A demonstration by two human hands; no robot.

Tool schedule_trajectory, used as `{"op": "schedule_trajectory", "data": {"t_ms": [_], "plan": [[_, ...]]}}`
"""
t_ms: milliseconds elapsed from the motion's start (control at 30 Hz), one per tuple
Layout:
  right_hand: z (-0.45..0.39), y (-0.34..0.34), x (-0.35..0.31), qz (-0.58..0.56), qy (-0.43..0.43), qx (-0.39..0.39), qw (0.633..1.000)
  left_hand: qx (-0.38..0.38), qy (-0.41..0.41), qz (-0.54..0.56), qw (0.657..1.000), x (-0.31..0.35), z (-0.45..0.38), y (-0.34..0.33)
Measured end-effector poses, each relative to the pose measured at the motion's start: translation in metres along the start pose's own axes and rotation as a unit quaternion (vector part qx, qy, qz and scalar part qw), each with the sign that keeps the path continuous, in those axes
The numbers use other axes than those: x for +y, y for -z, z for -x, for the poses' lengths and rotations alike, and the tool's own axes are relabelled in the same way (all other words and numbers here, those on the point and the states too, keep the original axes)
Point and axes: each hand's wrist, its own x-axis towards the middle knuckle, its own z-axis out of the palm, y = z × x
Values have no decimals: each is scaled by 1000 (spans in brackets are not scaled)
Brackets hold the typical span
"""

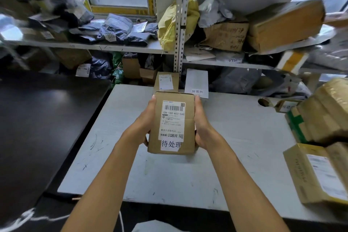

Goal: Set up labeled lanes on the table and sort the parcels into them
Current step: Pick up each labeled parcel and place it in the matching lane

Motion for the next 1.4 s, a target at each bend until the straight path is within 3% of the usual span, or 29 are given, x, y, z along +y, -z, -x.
{"op": "schedule_trajectory", "data": {"t_ms": [433, 700, 1267, 1400], "plan": [[120, 125, 33, 57, -7, -58, 997, 30, -4, 40, 999, -49, 117, -141], [157, 158, 47, 44, 18, -71, 996, 42, -22, 22, 999, -53, 156, -180], [224, 216, 60, 25, 55, 53, 997, -17, -38, -3, 999, -56, 186, -243], [229, 247, 64, 0, 72, 53, 996, -16, -52, -4, 998, -51, 196, -274]]}}
